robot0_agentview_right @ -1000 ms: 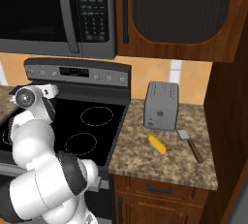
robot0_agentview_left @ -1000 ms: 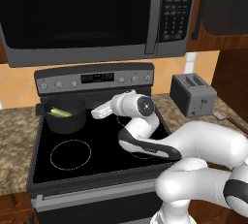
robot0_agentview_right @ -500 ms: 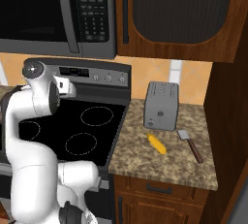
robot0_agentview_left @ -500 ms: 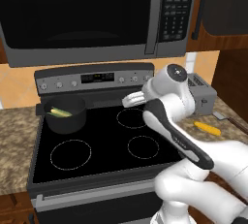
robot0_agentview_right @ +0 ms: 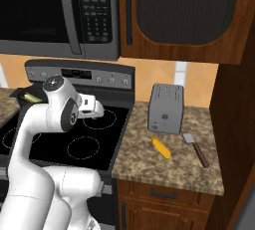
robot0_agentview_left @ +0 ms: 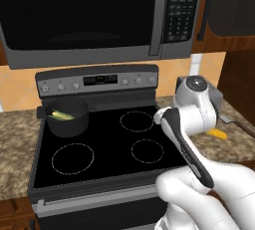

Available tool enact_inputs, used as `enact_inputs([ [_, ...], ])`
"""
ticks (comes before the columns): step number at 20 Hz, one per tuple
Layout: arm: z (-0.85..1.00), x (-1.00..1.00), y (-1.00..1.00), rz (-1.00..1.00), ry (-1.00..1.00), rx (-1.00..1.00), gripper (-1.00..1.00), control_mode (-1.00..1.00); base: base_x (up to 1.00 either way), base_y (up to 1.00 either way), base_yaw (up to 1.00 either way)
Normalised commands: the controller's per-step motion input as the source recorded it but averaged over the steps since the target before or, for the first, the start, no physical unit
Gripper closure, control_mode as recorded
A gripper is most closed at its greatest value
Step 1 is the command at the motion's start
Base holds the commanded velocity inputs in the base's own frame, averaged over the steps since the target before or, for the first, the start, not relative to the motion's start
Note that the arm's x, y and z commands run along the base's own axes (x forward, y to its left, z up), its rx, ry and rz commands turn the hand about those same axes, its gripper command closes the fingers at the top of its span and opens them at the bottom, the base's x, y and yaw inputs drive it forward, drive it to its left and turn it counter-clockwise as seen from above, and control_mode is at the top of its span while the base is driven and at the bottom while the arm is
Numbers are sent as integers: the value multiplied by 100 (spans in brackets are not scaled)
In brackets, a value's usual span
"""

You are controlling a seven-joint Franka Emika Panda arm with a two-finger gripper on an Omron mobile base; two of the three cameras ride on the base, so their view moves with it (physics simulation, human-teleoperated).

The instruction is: Put the corn and corn in the pot. Retrieve the spatula and lightly stir the vegetables in the pot.

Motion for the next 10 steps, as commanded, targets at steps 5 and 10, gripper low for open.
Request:
enact_inputs([
  [5, -10, 11, -100, -1, 18, -3, -100, -100, 0, 0, 0],
  [10, -14, 25, -99, 0, 13, -1, -100, -100, 0, 0, 0],
])
